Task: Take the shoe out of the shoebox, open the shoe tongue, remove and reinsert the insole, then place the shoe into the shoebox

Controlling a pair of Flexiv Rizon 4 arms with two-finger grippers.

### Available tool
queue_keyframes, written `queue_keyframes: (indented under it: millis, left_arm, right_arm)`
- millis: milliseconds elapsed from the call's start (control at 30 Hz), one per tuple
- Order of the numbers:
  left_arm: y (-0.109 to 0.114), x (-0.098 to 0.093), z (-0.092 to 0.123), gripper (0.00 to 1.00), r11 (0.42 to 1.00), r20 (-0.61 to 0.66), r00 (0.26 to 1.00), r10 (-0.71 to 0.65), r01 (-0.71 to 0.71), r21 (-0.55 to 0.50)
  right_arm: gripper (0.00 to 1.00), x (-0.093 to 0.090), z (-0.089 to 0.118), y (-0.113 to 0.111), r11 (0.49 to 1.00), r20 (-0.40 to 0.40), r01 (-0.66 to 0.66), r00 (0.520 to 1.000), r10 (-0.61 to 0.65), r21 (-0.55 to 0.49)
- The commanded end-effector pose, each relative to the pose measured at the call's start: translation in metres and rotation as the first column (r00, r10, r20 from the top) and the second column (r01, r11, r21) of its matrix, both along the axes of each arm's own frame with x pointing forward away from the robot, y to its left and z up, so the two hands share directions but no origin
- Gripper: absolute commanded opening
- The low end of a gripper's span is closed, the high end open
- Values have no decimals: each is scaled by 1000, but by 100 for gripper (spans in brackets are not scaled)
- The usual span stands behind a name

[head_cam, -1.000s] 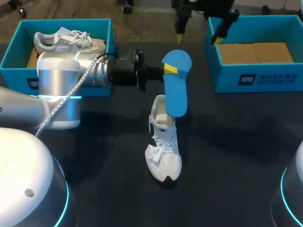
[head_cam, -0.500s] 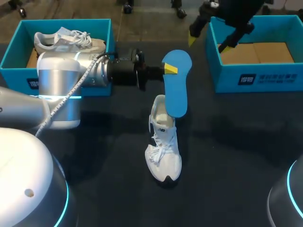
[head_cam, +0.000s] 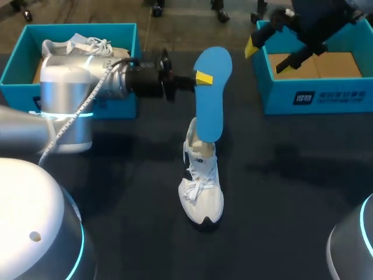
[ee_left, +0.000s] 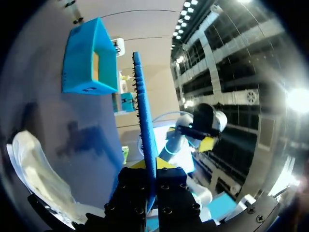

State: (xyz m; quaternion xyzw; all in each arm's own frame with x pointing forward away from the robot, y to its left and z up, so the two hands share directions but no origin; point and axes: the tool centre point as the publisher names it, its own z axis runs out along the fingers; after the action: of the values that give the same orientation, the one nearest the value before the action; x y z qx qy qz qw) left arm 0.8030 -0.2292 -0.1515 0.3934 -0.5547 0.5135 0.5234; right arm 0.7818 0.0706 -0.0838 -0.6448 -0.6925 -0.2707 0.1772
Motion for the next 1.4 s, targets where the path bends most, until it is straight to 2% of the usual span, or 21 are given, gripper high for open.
queue_keyframes:
  millis: [33, 267, 400, 733, 833, 1000, 1133, 1200, 1300, 1333, 1400]
  left_arm:
    - [2, 8, 2, 0, 999, 94, 995, -36, 38, -27]
    - [4, 13, 14, 0, 996, 306, 952, -28, 51, -67]
    - [6, 14, 23, 0, 995, 468, 884, 5, 40, -87]
    - [12, 20, 36, 0, 984, 633, 769, 88, 31, -175]
    - [11, 21, 41, 0, 980, 695, 712, 101, 49, -191]
    - [9, 21, 51, 0, 977, 810, 571, 132, 64, -204]
    - [9, 22, 53, 0, 981, 891, 424, 163, 29, -193]
    - [9, 22, 53, 0, 982, 923, 347, 167, 23, -186]
    - [8, 23, 49, 0, 988, 970, 190, 150, -6, -152]
    - [8, 23, 48, 0, 988, 973, 176, 148, 4, -151]
    - [8, 22, 46, 0, 990, 987, 75, 142, -9, -142]
  right_arm:
    - [100, -1, -6, -4, 986, 4, -16, 1000, 16, 166]
    - [100, -1, -10, -9, 969, -1, -25, 1000, 26, 247]
    - [100, -3, -12, -12, 949, 13, -27, 1000, 24, 313]
    - [100, -5, -17, -16, 909, 30, 0, 999, -13, 417]
    - [100, -4, -17, -17, 898, 30, 6, 999, -21, 439]
    - [100, -3, -21, -21, 871, 33, 18, 999, -39, 491]
    - [100, -1, -23, -22, 841, 35, 28, 998, -55, 541]
    - [100, 0, -23, -22, 839, 30, 29, 998, -54, 543]
    - [100, 2, -23, -22, 828, 31, 31, 998, -59, 560]
    - [100, 3, -23, -22, 829, 23, 36, 998, -58, 558]
    - [100, 4, -24, -21, 829, 20, 37, 998, -57, 558]
